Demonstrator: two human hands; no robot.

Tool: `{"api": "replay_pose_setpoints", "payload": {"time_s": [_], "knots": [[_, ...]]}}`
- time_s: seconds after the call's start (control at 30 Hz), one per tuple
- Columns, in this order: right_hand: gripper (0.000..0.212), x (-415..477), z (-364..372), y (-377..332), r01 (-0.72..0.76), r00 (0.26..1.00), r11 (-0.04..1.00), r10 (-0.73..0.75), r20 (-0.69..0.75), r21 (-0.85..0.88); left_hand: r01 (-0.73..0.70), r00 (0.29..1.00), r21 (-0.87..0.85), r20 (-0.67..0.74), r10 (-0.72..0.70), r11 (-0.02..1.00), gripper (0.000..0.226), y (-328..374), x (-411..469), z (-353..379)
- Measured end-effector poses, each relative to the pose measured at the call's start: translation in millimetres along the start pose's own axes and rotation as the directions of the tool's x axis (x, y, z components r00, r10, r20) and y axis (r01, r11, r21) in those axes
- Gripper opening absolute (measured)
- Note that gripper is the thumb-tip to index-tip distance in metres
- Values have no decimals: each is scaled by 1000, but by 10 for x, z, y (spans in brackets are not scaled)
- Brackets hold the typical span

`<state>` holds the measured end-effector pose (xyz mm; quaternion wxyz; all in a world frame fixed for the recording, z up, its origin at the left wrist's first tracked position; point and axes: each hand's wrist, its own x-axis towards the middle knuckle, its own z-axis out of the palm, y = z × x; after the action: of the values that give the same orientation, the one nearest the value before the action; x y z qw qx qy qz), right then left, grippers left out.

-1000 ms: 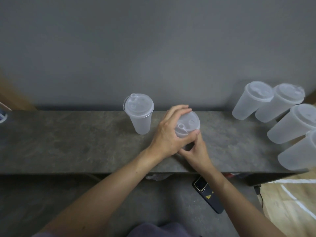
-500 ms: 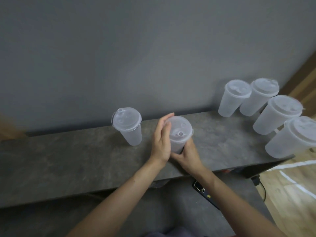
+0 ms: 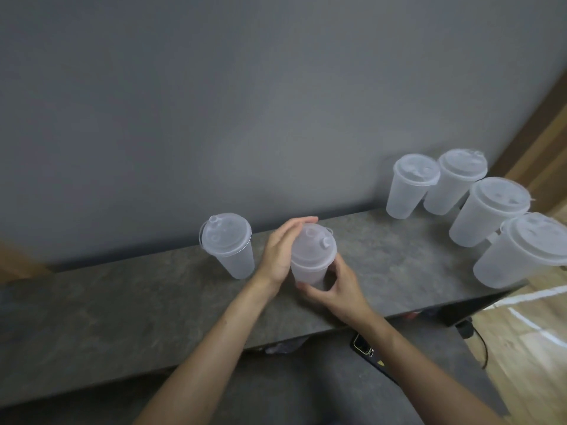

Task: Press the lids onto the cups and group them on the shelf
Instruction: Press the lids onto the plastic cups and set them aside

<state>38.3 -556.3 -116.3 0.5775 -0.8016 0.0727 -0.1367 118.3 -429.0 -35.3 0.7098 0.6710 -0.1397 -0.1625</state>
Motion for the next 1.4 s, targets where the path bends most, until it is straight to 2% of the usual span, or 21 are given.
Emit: {"api": "replay_pose_setpoints", "payload": {"time_s": [0.07,0.17,0.23,0.37,0.43,0.53,0.6,0.63,0.8,0.87,1.0,1.07,1.13,1.2,1.33,1.4], "knots": [[77,-3,25,0,25,1000,1000,-25,11,-1,-36,999,16,3,36,999,34,-17,-10,3],[90,-5,67,-52,30,1000,999,-30,1,25,-105,981,47,-160,112,993,36,-144,-150,157],[91,-2,55,-38,24,999,999,-23,-23,23,-109,973,55,-196,118,992,34,-166,-176,212],[76,-21,22,7,-9,1000,1000,9,20,-6,32,999,42,-16,-32,999,30,40,-10,49],[76,-14,39,-8,-12,998,1000,12,53,-13,29,999,59,24,-30,998,33,80,-3,31],[94,-25,61,-62,-9,1000,999,8,19,44,-23,992,74,-125,32,997,34,-14,-123,151],[96,-50,53,-88,-21,1000,998,22,-21,62,-53,969,89,-235,73,995,33,-85,-174,204],[92,-53,44,-80,-23,999,998,25,-33,58,-53,968,103,-237,76,993,32,-85,-157,190],[81,-25,23,-20,14,1000,1000,-13,17,-14,-37,999,121,37,33,992,38,14,54,-42],[82,-27,40,-19,41,998,999,-40,38,-22,-56,998,93,-16,58,994,39,-25,2,4],[95,-17,59,-8,-20,1000,1000,20,6,1,-101,960,86,-254,120,991,34,-150,-122,155],[86,-3,38,30,-29,1000,999,29,5,-26,-53,973,90,-220,71,995,35,-114,-71,110],[73,-2,27,50,-17,1000,998,18,24,-55,4,994,70,-111,4,998,38,-40,1,20],[68,-5,28,43,-1,999,997,4,39,-75,8,999,67,-42,-5,998,40,15,32,-25],[91,5,51,-9,14,999,1000,-13,34,-13,-40,989,88,-139,52,995,43,-88,-64,109],[90,3,42,-16,-5,1000,1000,4,30,23,-61,983,94,-167,76,994,42,-120,-100,175]]}}
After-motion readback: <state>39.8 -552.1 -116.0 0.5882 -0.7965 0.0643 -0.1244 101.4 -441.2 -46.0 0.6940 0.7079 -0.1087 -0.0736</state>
